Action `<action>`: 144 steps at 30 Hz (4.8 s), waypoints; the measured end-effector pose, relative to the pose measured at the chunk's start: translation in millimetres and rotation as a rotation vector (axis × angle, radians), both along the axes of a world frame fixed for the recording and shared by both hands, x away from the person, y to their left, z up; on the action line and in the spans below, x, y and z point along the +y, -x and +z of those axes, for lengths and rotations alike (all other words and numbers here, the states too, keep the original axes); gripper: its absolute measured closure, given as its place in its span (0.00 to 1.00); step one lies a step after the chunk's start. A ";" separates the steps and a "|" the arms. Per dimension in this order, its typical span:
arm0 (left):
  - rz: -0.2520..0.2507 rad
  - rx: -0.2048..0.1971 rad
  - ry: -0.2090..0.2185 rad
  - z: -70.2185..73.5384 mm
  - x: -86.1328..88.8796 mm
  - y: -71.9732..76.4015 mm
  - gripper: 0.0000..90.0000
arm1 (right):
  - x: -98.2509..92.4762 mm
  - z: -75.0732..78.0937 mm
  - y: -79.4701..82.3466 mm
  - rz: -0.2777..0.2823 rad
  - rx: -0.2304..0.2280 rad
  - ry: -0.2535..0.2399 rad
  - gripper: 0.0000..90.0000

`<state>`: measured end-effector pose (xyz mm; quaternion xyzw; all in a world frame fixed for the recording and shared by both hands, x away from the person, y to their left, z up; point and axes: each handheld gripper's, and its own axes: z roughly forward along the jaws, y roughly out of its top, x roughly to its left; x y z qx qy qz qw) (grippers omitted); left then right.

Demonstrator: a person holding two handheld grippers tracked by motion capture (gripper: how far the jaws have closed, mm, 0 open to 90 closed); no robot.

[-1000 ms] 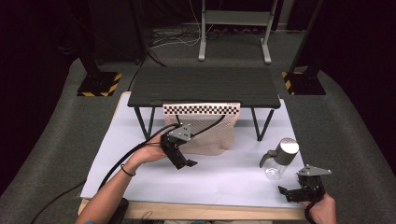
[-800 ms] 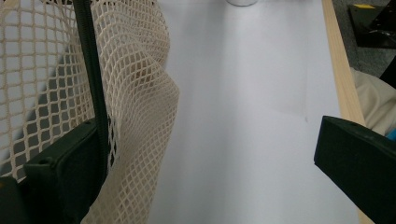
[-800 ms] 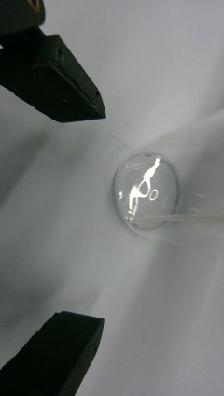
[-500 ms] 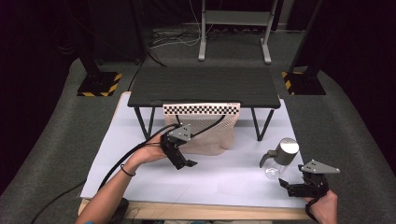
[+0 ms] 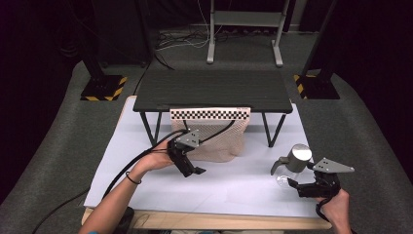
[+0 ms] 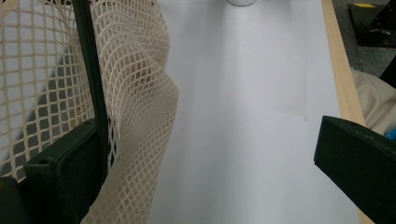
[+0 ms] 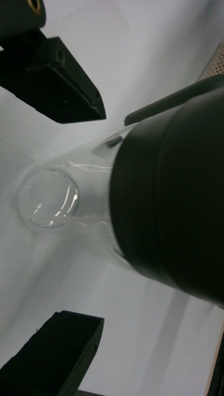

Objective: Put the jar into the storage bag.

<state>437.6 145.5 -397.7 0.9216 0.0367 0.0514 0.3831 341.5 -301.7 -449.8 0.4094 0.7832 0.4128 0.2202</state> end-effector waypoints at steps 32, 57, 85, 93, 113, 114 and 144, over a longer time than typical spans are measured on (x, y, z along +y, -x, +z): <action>-0.001 -0.008 -0.007 -0.2 0.1 0.5 0.00 | 17.1 9.3 -8.0 0.025 -0.037 -0.047 0.33; -0.001 -0.012 -0.009 0.3 0.0 2.0 0.00 | 52.3 42.5 -9.9 0.069 -0.048 -0.058 0.33; -0.003 -0.014 -0.008 0.7 0.2 3.0 0.00 | 93.4 72.3 -25.3 0.143 -0.063 -0.068 0.33; -0.005 -0.015 -0.007 0.8 0.2 3.2 0.00 | 102.0 77.9 -30.3 0.156 -0.068 -0.066 0.33; -0.007 -0.015 -0.006 1.0 0.4 3.2 0.00 | 120.0 91.3 -44.6 0.180 -0.075 -0.063 0.33; -0.007 -0.014 -0.006 1.0 0.4 3.2 0.00 | 121.3 92.2 -45.4 0.181 -0.075 -0.062 0.33; -0.006 -0.017 -0.009 0.8 0.4 3.4 0.00 | 149.8 114.6 -64.3 0.230 -0.094 -0.070 0.33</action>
